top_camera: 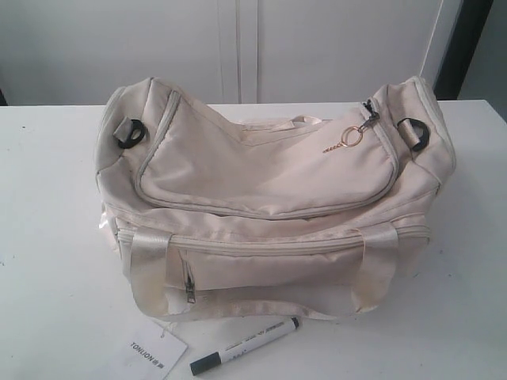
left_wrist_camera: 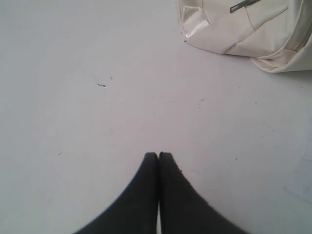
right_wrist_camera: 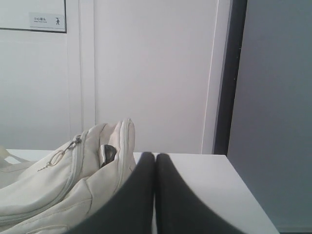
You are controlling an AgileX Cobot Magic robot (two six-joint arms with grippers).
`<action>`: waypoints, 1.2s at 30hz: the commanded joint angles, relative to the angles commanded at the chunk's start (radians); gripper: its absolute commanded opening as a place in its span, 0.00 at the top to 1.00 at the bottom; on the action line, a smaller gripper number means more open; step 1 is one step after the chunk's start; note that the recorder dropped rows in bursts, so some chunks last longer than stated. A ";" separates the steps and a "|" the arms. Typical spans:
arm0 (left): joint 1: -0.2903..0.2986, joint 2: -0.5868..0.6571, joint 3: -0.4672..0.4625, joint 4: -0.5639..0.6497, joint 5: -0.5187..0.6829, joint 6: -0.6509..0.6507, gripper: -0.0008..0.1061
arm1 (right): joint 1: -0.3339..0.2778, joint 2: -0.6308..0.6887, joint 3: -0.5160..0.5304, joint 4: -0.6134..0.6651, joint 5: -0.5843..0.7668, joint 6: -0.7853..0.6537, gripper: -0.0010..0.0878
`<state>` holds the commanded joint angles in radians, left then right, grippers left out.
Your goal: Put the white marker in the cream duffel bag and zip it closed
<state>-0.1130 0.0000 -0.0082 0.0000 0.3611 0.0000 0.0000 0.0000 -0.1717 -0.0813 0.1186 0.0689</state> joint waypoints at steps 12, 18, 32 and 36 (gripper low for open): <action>0.000 0.000 0.000 0.000 0.000 0.000 0.99 | 0.000 0.000 0.000 0.000 0.000 -0.051 0.99; 0.000 0.000 0.000 0.000 0.000 0.000 0.99 | 0.000 0.000 0.000 0.000 -0.012 -0.048 0.99; 0.000 0.000 0.000 0.000 0.000 0.000 0.99 | 0.000 0.000 -0.049 0.000 0.051 -0.048 0.99; 0.000 0.000 0.000 0.000 0.000 0.000 0.99 | 0.000 0.000 -0.090 0.000 0.107 -0.048 0.99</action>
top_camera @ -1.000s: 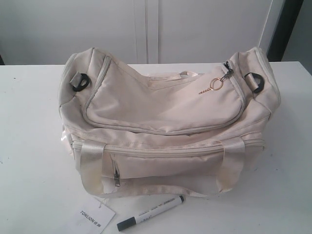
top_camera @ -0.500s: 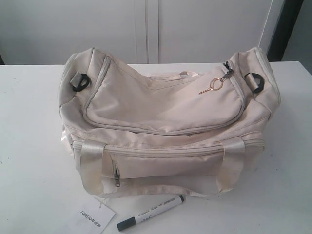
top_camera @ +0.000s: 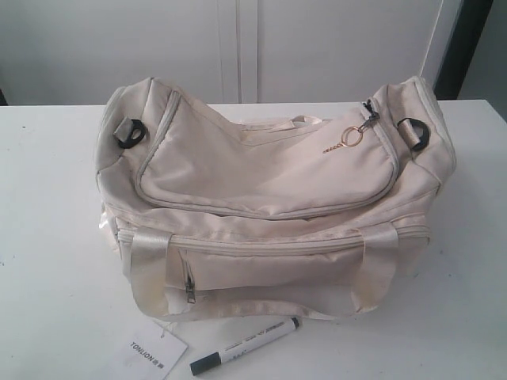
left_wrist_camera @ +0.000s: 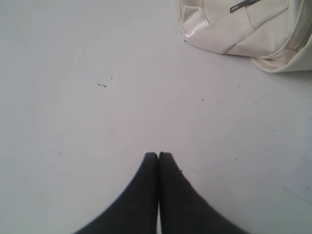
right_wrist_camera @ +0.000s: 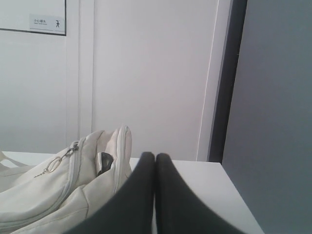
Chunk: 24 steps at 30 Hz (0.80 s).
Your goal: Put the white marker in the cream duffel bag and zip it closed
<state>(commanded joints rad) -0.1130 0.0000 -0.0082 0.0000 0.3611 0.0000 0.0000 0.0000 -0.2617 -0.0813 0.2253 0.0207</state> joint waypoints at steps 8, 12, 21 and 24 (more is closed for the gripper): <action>0.000 0.000 0.000 0.000 0.000 0.000 0.99 | 0.000 0.002 -0.078 0.000 0.089 0.002 0.99; 0.000 0.000 0.000 0.000 0.000 0.000 0.99 | 0.000 0.057 -0.119 0.002 0.145 0.002 0.99; 0.000 0.000 0.000 0.000 0.000 0.000 0.99 | 0.000 0.232 -0.251 0.002 0.313 0.021 0.99; 0.000 0.000 0.000 0.000 0.000 0.000 0.99 | 0.000 0.321 -0.321 0.002 0.402 0.053 0.99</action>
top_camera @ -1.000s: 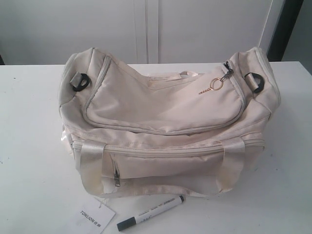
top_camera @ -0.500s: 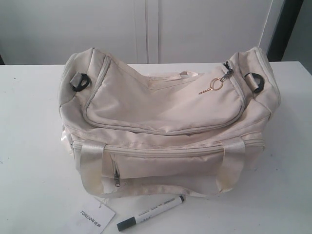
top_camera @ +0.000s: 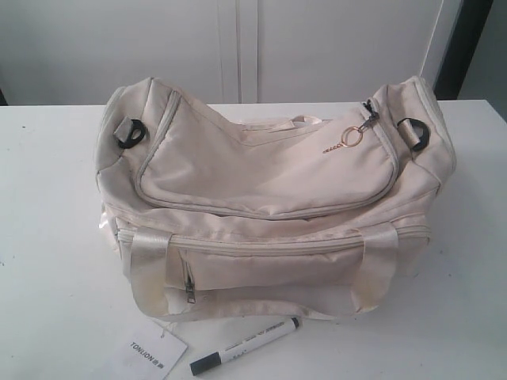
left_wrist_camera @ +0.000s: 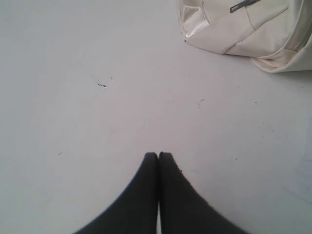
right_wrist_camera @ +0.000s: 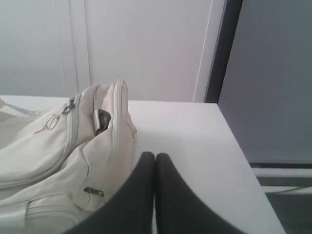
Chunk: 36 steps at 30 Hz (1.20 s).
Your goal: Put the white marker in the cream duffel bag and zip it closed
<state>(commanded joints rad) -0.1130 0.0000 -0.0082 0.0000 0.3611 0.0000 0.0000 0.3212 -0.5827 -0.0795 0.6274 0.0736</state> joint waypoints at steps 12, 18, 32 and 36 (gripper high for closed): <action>0.000 0.000 0.000 0.000 0.000 0.000 0.99 | 0.000 0.354 -0.246 0.072 0.225 -0.025 0.99; 0.000 0.000 0.000 0.000 0.000 0.000 0.99 | 0.000 0.490 -0.323 0.136 0.290 -0.053 0.99; 0.000 0.000 0.000 0.000 0.000 0.000 0.99 | 0.000 0.719 -0.407 0.375 0.226 -0.228 0.99; 0.000 0.000 0.000 0.000 0.000 0.000 0.99 | 0.000 0.744 -0.407 0.400 0.176 -0.255 0.99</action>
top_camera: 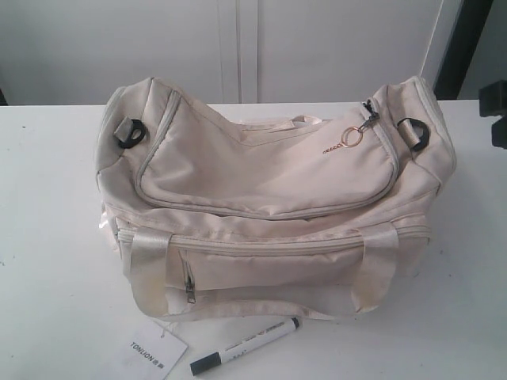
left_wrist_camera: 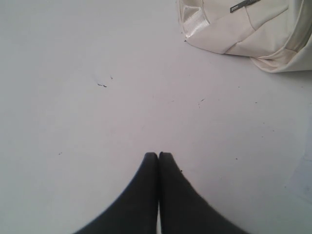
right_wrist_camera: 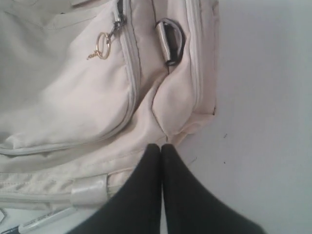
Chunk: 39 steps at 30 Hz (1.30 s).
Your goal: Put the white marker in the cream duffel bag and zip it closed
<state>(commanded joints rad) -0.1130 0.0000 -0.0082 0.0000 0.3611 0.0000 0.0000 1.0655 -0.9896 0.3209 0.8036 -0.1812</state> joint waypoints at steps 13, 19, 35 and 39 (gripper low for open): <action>0.000 0.000 0.000 0.000 0.000 0.000 0.99 | 0.000 0.002 0.000 0.005 -0.102 0.017 0.99; 0.000 0.000 0.000 0.000 0.000 0.000 0.99 | 0.000 0.006 0.000 0.005 -0.102 0.021 0.99; 0.000 0.000 0.000 0.000 0.000 0.000 0.99 | 0.000 0.126 -0.102 0.001 -0.020 -0.007 0.99; 0.000 0.000 0.000 0.000 0.000 0.000 0.99 | 0.000 0.172 -0.161 0.001 0.028 -0.007 0.99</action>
<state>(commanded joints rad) -0.1130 0.0000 -0.0082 0.0000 0.3611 0.0000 0.0000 1.2374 -1.1502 0.3221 0.8318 -0.1885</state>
